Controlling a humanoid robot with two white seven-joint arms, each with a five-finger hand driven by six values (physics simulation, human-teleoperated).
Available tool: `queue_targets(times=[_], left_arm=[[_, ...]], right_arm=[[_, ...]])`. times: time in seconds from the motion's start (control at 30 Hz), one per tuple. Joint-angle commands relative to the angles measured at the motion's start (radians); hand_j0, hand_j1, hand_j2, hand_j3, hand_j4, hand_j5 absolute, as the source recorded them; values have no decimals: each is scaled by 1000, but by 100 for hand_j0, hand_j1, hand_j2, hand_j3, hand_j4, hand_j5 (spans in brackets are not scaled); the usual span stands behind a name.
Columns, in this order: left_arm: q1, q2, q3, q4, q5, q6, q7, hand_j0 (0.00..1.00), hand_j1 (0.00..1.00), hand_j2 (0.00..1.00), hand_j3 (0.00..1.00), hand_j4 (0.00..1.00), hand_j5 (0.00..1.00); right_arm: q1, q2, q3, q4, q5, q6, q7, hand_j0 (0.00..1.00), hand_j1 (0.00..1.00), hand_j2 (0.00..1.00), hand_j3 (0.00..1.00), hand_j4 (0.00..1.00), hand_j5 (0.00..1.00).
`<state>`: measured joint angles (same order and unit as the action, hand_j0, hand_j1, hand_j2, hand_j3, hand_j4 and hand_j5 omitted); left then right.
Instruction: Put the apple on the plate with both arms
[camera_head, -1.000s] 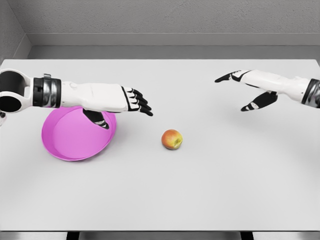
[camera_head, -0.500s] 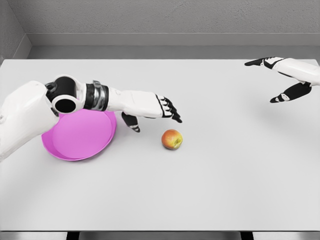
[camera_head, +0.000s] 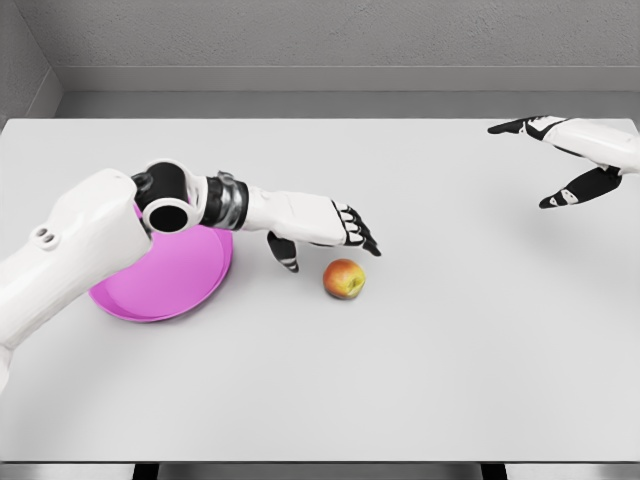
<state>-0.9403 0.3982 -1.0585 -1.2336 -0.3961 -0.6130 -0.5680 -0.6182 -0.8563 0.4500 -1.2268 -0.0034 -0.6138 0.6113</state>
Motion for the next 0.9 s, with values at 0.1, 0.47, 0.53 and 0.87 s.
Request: queue_targets(times=[0.1,0.47,0.53,0.87], left_arm=[[-3,-5,-40,16,0,2,0,100,100,100,100,100,100],[-2,-44,-57,16,-47,2,2,100,100,100,100,100,100],[-2,-47,-63,16,-47,2,0,100,100,100,100,100,100],[-6,-47,-63,5,-44,2,4,97,97,97,97,97,97]], right_arm=[[0,-1,-1,-2,-7,3,0,100,100,100,100,100,100],[0,-1,1,-11,-9,3,0,100,100,100,100,100,100],[0,-1,1,-11,-7,3,0,100,100,100,100,100,100],[0,-3,1,-11,-9,3,0,100,100,100,100,100,100]])
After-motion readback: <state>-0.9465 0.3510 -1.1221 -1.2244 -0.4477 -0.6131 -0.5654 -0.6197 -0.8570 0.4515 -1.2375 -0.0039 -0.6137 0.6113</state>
